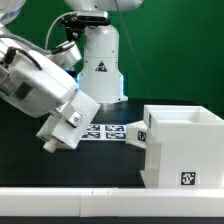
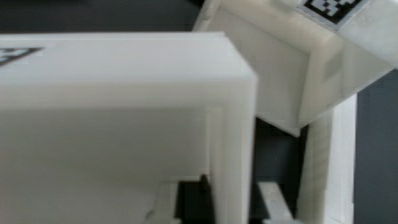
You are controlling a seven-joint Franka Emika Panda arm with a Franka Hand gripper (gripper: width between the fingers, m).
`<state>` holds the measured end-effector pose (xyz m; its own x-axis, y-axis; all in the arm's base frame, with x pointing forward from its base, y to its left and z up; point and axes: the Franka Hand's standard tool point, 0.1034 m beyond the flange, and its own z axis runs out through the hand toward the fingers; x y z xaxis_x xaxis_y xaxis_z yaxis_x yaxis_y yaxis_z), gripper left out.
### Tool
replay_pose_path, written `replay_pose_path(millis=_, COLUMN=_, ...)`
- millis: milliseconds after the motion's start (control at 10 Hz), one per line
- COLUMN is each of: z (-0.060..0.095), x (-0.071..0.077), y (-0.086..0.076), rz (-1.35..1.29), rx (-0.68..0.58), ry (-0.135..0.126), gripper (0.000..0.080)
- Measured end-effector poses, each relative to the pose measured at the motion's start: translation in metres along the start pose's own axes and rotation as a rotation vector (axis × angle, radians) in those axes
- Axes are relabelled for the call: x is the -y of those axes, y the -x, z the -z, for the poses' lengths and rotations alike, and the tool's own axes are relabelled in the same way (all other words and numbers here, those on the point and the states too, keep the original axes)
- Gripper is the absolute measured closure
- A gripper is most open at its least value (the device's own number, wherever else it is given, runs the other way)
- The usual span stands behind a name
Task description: Assemble drawer
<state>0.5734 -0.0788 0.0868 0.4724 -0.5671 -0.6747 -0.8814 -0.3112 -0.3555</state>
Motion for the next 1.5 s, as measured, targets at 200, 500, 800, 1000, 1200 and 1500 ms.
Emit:
replay_pose_path(millis=200, z=0.001, x=0.003, y=-0.004, rz=0.004, rx=-0.034, ry=-0.002, gripper=0.0768)
replay_pose_path(millis=500, z=0.002, x=0.009, y=-0.011, rz=0.026, rx=-0.244, ry=-0.001, gripper=0.0768)
replay_pose_path(millis=800, z=0.030, x=0.013, y=-0.031, rz=-0.065, rx=-0.327, ry=0.090, gripper=0.0768)
replay_pose_path(millis=1000, z=0.028, x=0.027, y=-0.045, rz=-0.120, rx=-0.415, ry=0.061, gripper=0.0768)
replay_pose_path(millis=1200, z=0.024, x=0.035, y=-0.042, rz=-0.080, rx=-0.553, ry=0.041, gripper=0.0768)
replay_pose_path(millis=1500, z=0.011, x=0.039, y=-0.048, rz=-0.144, rx=-0.668, ry=-0.001, gripper=0.0768)
